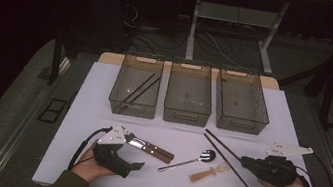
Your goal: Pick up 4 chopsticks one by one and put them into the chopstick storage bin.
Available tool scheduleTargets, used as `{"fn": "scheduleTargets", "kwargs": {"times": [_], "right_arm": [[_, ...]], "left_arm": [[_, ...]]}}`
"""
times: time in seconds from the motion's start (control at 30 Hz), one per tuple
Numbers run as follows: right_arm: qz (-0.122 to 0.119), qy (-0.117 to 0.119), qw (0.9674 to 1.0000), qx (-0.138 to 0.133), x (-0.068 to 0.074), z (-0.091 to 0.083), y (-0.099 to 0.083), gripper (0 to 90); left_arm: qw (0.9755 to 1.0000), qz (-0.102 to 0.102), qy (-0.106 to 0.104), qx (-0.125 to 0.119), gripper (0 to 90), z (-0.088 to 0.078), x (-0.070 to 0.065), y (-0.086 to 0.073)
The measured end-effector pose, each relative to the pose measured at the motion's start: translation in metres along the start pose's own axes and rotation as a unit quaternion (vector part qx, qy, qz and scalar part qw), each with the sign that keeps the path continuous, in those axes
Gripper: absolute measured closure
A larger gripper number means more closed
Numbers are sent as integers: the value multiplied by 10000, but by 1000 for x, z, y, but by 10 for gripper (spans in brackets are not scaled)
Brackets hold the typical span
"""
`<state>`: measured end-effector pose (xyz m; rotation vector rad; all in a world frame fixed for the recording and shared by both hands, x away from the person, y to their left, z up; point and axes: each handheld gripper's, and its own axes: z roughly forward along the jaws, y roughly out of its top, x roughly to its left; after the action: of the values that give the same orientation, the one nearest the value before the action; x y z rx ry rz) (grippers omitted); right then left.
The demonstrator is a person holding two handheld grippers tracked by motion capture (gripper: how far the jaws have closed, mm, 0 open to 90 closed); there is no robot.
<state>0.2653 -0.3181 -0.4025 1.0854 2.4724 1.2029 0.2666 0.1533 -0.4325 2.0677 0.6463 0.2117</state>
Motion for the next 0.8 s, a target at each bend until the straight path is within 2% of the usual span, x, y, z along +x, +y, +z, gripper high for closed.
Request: {"fn": "scheduleTargets", "kwargs": {"times": [0.2,0.6,0.8], "right_arm": [[-1,156,9997,-211,5,1,11,846],[-166,311,9990,-290,14,14,32,846],[-208,377,9985,-330,19,24,46,846]], "left_arm": [[10000,-60,13,-31,26,1,-1,0],[10000,84,-16,42,26,3,-1,-1],[10000,84,-41,1,26,3,-1,-2]]}}
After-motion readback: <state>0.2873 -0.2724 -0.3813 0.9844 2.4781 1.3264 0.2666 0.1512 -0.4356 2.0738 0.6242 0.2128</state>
